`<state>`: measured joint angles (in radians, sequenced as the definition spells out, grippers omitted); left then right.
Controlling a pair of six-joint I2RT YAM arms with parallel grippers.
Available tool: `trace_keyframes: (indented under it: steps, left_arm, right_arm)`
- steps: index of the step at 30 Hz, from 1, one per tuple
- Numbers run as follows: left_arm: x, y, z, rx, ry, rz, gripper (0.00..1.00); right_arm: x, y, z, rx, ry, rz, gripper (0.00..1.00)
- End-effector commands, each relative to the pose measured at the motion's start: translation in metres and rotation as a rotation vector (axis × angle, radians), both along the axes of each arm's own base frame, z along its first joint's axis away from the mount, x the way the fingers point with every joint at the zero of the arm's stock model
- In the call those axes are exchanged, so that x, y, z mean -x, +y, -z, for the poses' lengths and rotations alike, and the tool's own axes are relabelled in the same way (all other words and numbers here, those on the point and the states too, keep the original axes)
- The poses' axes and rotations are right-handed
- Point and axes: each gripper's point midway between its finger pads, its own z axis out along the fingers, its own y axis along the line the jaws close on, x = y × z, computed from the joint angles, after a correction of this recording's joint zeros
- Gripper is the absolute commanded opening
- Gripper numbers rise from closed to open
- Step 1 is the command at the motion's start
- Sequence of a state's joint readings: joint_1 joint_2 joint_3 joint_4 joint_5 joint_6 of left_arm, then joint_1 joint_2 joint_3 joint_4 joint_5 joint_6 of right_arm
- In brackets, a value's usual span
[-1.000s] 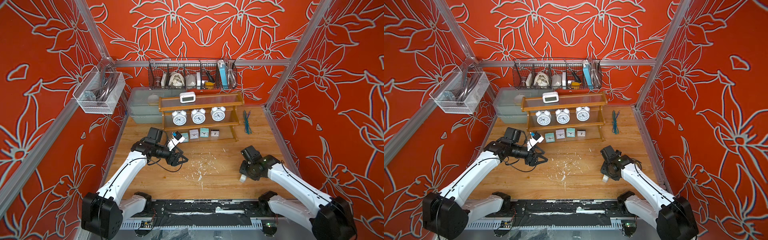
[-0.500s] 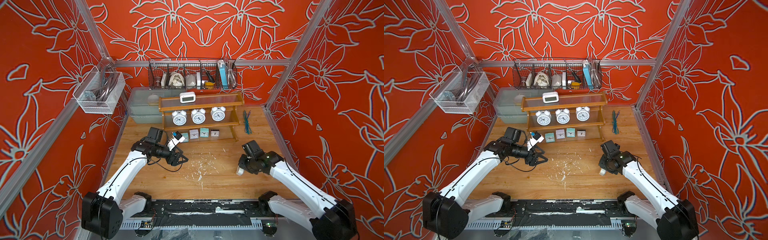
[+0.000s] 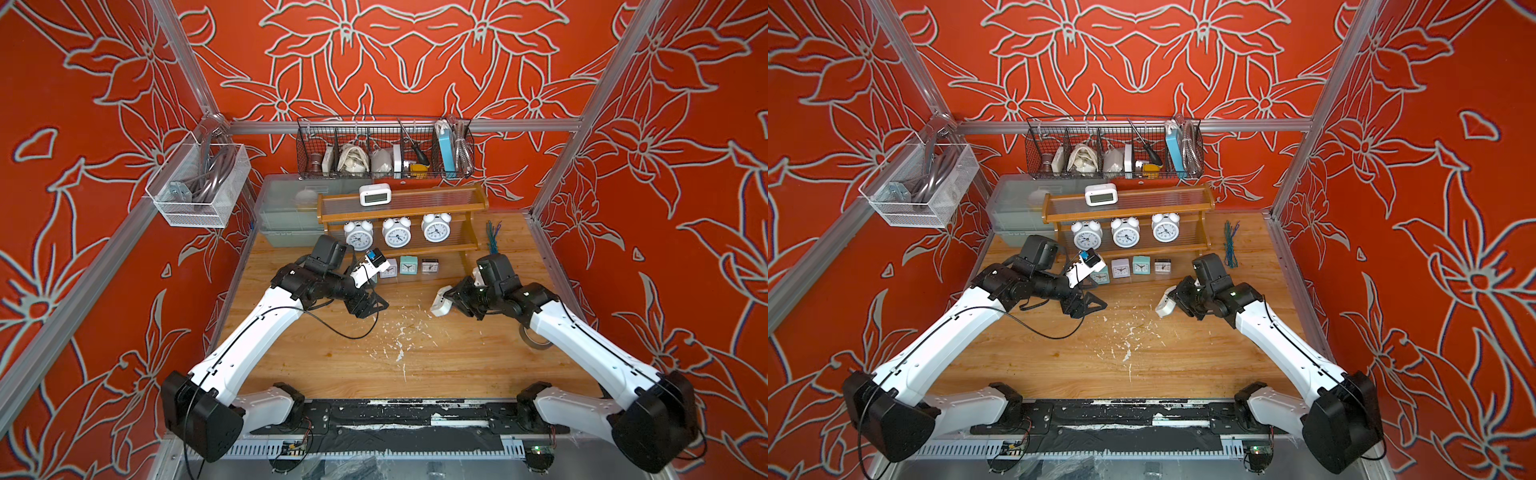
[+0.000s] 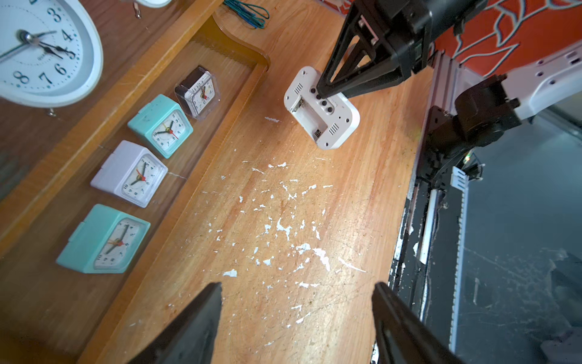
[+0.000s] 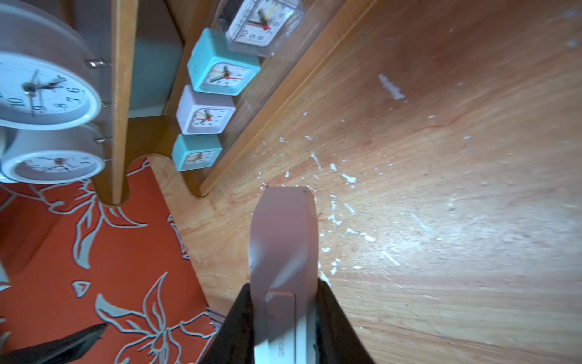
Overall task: Place the alarm clocks on the shelf by style
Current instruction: Pick up the alarm from the center of the board.
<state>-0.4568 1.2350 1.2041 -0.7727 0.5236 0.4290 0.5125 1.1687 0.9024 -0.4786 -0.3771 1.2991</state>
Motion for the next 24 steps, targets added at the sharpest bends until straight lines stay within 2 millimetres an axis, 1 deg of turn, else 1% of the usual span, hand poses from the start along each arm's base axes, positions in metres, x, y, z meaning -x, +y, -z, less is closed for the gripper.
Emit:
trace_keyframes:
  steps: [1, 4, 6, 13, 20, 24]
  left_arm:
    - [-0.007, 0.005, 0.009, -0.153, -0.075, -0.017, 0.76]
    - [-0.003, -0.005, 0.013, -0.216, -0.130, 0.023, 0.76]
    - [0.000, -0.011, 0.015, -0.249, -0.165, 0.045, 0.76]
    - [-0.005, -0.027, 0.019, -0.328, -0.277, 0.059, 0.76]
    - [-0.005, -0.033, 0.029, -0.361, -0.333, 0.087, 0.75]
    - [-0.004, -0.033, 0.037, -0.373, -0.342, 0.094, 0.72]
  right_arm:
    - [-0.013, 0.028, -0.037, -0.207, -0.018, 0.037, 0.26]
    - [-0.018, 0.035, -0.041, -0.277, 0.000, 0.074, 0.25]
    - [-0.019, 0.042, -0.040, -0.315, 0.025, 0.081, 0.25]
    - [-0.010, 0.078, -0.034, -0.403, 0.116, 0.029, 0.25]
    - [-0.007, 0.100, -0.032, -0.439, 0.150, -0.006, 0.25]
    - [-0.003, 0.110, -0.029, -0.446, 0.166, -0.026, 0.25]
